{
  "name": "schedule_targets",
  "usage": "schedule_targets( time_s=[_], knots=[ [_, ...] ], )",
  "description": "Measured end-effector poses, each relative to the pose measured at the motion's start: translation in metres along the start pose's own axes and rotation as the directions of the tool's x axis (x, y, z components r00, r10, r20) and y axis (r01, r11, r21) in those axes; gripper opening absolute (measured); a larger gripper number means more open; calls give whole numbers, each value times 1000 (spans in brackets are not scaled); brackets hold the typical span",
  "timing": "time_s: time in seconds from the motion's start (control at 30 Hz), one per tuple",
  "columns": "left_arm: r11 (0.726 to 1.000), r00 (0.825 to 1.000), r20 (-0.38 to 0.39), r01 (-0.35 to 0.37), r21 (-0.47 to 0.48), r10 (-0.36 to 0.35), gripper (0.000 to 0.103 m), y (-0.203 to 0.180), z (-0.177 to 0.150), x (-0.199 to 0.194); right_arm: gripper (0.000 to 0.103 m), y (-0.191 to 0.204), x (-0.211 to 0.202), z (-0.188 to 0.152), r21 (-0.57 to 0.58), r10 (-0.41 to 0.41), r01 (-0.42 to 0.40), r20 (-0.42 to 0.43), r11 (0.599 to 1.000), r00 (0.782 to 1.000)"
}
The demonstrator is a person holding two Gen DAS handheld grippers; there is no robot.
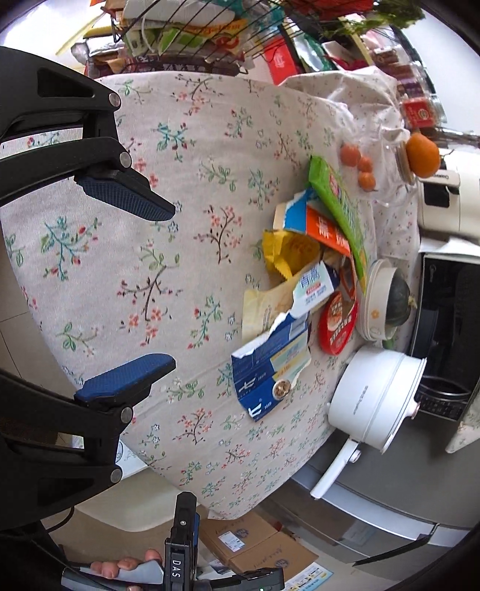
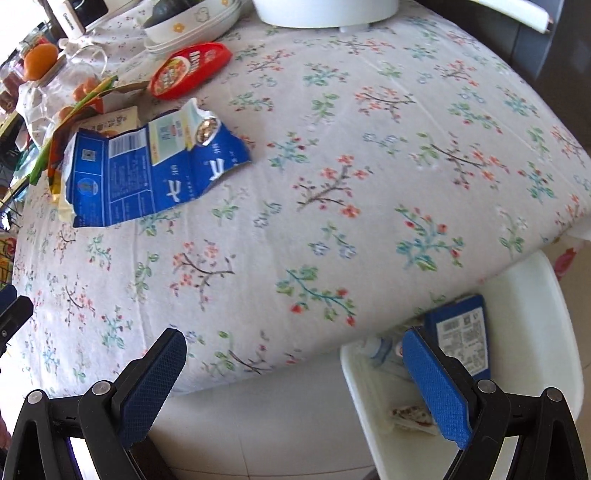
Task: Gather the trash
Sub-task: 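Return both tools to the table and grasp the torn blue carton with the right tool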
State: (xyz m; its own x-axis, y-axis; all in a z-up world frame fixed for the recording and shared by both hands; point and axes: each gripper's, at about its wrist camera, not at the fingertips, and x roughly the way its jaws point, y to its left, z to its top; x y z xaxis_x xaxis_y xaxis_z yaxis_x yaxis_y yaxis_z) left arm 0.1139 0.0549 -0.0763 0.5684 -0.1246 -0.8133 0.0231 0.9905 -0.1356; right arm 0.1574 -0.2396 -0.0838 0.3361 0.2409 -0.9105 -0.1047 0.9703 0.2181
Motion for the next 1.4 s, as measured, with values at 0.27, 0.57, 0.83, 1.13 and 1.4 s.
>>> schedule_targets(
  time_s=[0.27,0.57,0.83,1.13,1.4],
  knots=[
    [993,996,4,-89,-83,90,77,53,-2,-14,97,73,22,20,-100,40,-38,15,994,999],
    [981,992,-10,-126,-149,126,77,84,2,-19,97,133,52,34,-220,21,-12,40,976,999],
    [978,993,3,-114,-176,117,77,90,9,-23,97,138,60,50,-205,6,15,100,979,995],
    [976,994,3,-110,-190,112,77,92,11,-23,80,131,79,61,-182,-5,20,83,983,997],
    [977,994,2,-109,-181,111,77,90,14,-19,15,122,86,60,-192,19,-7,61,981,998]
  ],
)
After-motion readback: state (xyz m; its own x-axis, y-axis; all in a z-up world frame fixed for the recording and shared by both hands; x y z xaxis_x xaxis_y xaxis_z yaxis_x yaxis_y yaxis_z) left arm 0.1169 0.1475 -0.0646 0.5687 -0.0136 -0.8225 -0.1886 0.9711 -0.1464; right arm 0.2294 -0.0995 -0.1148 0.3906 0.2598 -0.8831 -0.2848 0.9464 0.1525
